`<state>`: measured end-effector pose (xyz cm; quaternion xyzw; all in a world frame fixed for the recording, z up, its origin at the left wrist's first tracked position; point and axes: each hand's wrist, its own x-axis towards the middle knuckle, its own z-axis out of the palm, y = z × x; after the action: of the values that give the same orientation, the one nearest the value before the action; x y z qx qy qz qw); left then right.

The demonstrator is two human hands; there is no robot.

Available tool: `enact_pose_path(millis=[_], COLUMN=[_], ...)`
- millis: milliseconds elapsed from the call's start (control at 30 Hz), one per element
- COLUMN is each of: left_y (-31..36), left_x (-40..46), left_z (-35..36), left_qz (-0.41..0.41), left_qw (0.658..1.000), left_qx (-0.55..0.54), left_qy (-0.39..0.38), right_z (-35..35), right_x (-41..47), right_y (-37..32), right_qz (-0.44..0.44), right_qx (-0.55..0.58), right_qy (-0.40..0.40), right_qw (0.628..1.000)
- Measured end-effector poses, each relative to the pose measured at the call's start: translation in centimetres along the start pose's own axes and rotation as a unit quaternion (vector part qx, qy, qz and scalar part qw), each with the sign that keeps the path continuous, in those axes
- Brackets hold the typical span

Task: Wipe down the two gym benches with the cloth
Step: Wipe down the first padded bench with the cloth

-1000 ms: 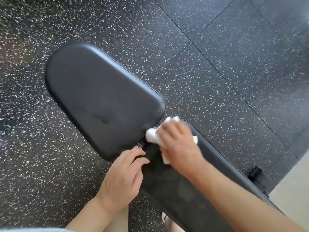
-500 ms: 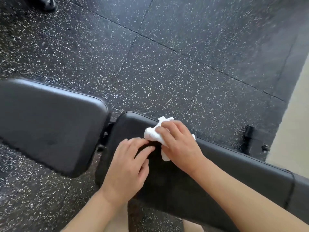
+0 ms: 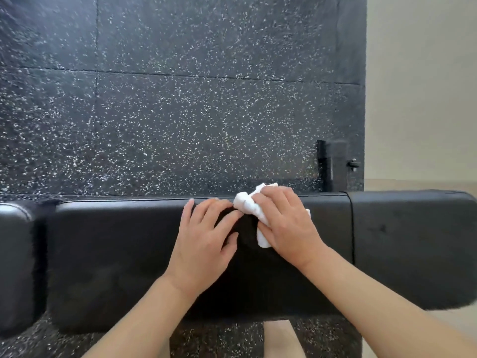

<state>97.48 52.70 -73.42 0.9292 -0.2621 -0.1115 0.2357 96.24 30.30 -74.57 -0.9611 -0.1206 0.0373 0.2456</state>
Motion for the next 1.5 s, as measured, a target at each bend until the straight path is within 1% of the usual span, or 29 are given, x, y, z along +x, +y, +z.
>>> enact_pose_path(millis=[100,233,367,433,567,667,833,933,1000,1067,1167,1333,1500], left_y=[2.0,5.1,7.8,9.0,10.6,10.7,10.9,10.7,10.5,10.5,10.6,10.8,11.0], left_x=[1.9,4.4,6.0,6.5,7.3,7.6,7.7,7.7,7.8,7.6,7.6,8.0,7.8], left_z=[1.7,4.2,6.5,7.5,8.8,9.1,9.2,9.4,9.6,9.7,9.7,9.4,9.3], left_qz=[-0.008,0.009,-0.018,-0.015,-0.01,-0.011,-0.006,-0.004,-0.001,-0.003,-0.006,-0.013,-0.01], left_qw=[1.0,0.999,0.998,0.998,0.997,0.996,0.995,0.994,0.994,0.994,0.994,0.994,0.994], left_qx=[0.019,0.028,0.054,0.058,0.073,0.09,0.101,0.107,0.11,0.112,0.11,0.105,0.098], left_qy=[-0.004,-0.016,0.004,0.004,0.005,0.013,0.021,0.03,0.026,0.02,0.018,0.019,0.038], right_z=[-1.8,-4.8,-7.6,-7.9,-7.1,-6.8,-7.4,-7.7,-7.3,-6.7,-6.0,-5.9,-6.0], right_x=[-2.0,-3.9,-4.2,-4.1,-5.6,-7.2,-11.7,-12.2,-10.6,-8.4,-6.3,-6.0,-6.0], right_y=[2.4,5.4,8.1,9.5,11.1,11.9,13.2,14.0,14.1,13.5,12.8,12.8,12.3], right_qz=[0.028,0.078,0.116,0.121,0.127,0.109,0.076,0.059,0.092,0.148,0.201,0.208,0.202], right_qx=[-0.007,0.007,0.024,0.021,0.014,0.019,0.0,-0.005,-0.006,-0.006,-0.008,-0.021,-0.036], right_qy=[0.02,0.057,0.127,0.117,0.049,0.054,0.038,0.045,0.072,0.099,0.103,0.12,0.122], right_qw=[0.999,0.995,0.985,0.985,0.991,0.992,0.996,0.997,0.993,0.984,0.974,0.97,0.971])
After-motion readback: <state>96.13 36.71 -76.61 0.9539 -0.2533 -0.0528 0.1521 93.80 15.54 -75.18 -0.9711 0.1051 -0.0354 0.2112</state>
